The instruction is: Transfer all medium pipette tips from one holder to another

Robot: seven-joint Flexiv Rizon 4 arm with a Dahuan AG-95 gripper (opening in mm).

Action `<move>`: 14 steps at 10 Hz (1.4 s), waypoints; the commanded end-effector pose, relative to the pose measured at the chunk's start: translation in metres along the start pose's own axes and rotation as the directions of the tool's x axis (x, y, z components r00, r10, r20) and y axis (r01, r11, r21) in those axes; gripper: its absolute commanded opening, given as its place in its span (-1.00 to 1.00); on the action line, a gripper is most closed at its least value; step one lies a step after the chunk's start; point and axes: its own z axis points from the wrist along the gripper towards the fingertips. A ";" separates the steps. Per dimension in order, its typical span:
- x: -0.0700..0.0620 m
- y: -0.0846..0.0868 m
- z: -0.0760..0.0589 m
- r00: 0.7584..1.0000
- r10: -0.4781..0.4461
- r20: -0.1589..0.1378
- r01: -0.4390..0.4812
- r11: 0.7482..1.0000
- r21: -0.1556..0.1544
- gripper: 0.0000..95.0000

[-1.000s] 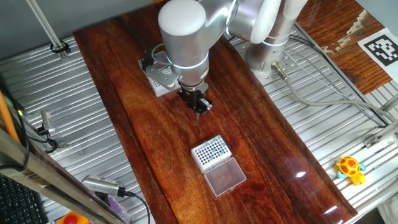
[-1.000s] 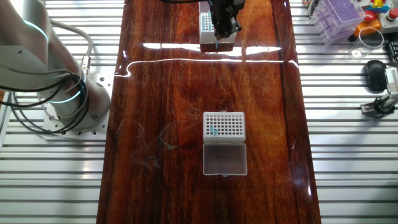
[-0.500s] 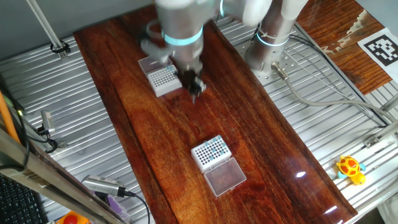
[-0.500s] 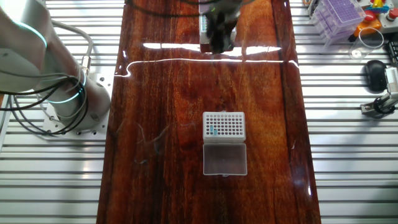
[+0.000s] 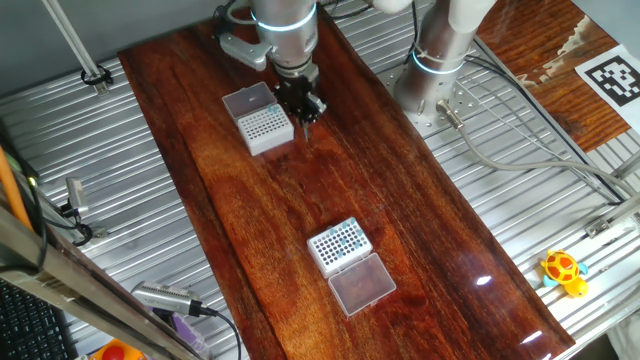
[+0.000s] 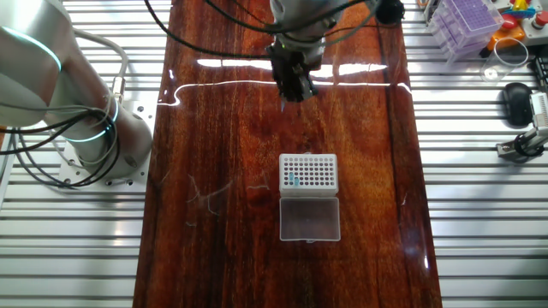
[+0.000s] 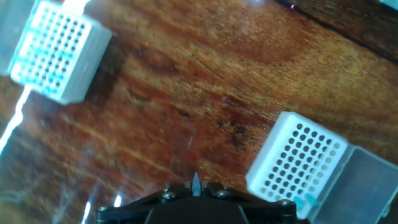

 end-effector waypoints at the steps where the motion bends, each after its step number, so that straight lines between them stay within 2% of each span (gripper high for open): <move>1: 0.002 -0.001 -0.001 0.988 0.152 0.008 -0.152 0.988 -0.002 -1.00; 2: 0.002 -0.001 -0.001 0.984 0.179 0.013 -0.179 0.984 0.002 -1.00; 3: 0.001 -0.001 0.002 0.985 0.174 0.014 -0.174 0.985 0.019 -1.00; 4: 0.003 -0.007 0.003 0.988 0.155 0.014 -0.156 0.988 0.022 -1.00; 7: 0.011 -0.049 0.005 0.996 0.092 0.011 -0.092 0.996 0.016 -1.00; 10: 0.022 -0.081 0.011 0.999 0.048 0.017 -0.048 0.999 0.011 -1.00; 14: 0.031 -0.097 0.016 1.000 0.027 0.016 -0.028 0.999 0.024 -1.00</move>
